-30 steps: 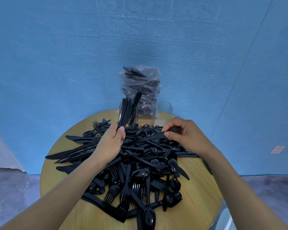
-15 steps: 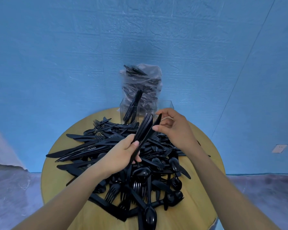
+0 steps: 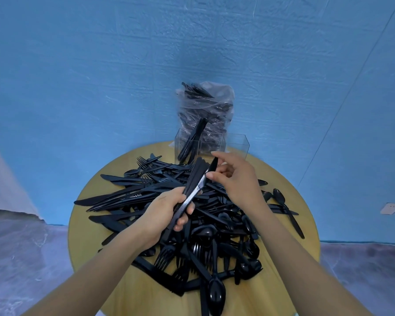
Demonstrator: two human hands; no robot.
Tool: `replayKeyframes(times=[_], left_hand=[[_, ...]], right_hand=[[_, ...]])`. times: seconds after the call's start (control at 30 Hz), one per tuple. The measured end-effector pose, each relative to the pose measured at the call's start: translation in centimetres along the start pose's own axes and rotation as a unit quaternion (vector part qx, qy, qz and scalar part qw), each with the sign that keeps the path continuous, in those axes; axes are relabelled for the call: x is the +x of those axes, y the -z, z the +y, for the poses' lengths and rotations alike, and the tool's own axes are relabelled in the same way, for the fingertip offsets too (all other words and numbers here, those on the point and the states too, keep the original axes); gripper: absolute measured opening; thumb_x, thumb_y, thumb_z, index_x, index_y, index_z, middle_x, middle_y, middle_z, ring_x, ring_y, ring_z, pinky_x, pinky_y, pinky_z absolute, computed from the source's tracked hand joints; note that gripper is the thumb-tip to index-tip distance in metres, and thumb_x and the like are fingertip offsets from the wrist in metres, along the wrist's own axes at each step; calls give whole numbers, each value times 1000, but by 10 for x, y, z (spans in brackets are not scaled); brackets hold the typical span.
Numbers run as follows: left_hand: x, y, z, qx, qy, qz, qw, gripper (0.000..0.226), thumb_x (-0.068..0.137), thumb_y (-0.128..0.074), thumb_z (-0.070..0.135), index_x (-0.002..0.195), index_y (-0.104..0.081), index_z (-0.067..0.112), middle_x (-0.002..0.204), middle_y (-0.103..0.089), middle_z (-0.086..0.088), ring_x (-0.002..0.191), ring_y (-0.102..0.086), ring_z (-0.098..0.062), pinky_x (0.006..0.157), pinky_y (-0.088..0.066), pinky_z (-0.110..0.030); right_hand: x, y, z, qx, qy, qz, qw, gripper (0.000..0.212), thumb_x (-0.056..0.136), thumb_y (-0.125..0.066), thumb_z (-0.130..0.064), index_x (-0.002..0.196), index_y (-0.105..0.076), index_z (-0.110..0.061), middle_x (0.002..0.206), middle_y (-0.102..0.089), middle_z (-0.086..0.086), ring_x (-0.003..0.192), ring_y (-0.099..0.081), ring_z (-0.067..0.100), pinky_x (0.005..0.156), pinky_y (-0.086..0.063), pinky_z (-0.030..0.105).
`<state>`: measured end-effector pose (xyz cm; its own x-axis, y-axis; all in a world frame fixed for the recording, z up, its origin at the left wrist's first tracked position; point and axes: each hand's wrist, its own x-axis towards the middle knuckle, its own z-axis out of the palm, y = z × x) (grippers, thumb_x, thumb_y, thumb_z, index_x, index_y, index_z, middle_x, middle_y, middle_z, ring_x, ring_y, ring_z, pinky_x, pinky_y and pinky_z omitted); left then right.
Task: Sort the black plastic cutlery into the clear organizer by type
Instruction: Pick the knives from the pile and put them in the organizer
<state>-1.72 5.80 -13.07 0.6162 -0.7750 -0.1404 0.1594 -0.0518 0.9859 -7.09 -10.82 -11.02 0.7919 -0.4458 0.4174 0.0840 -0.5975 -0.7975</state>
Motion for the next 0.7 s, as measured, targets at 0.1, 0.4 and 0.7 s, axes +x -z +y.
replayKeyframes(times=[0.1, 0.4, 0.7], left_hand=[[-4, 4, -4, 21, -2, 22, 1000, 32, 102, -28, 19, 111, -58, 13, 65, -48, 2, 45, -33, -9, 42, -27, -19], [-20, 39, -23, 85, -65, 136, 985, 28, 102, -29, 21, 114, -54, 12, 66, -41, 4, 43, -31, -3, 42, -24, -17], [-19, 61, -32, 63, -78, 192, 976, 26, 103, -29, 19, 107, -54, 14, 70, -43, 0, 44, -31, -4, 42, -25, -18]], right_hand=[[1, -13, -2, -14, 9, -10, 1000, 50, 78, -74, -9, 126, -59, -16, 90, -55, -6, 75, -53, 1, 74, -41, 6], [0, -47, 10, -114, -18, -102, 988, 45, 93, -57, -13, 137, -46, -19, 115, -52, -3, 97, -52, 10, 92, -41, 20], [13, -73, 18, -329, -8, -217, 919, 47, 95, -53, -32, 139, -42, -17, 137, -44, 4, 127, -33, 25, 103, -31, 35]])
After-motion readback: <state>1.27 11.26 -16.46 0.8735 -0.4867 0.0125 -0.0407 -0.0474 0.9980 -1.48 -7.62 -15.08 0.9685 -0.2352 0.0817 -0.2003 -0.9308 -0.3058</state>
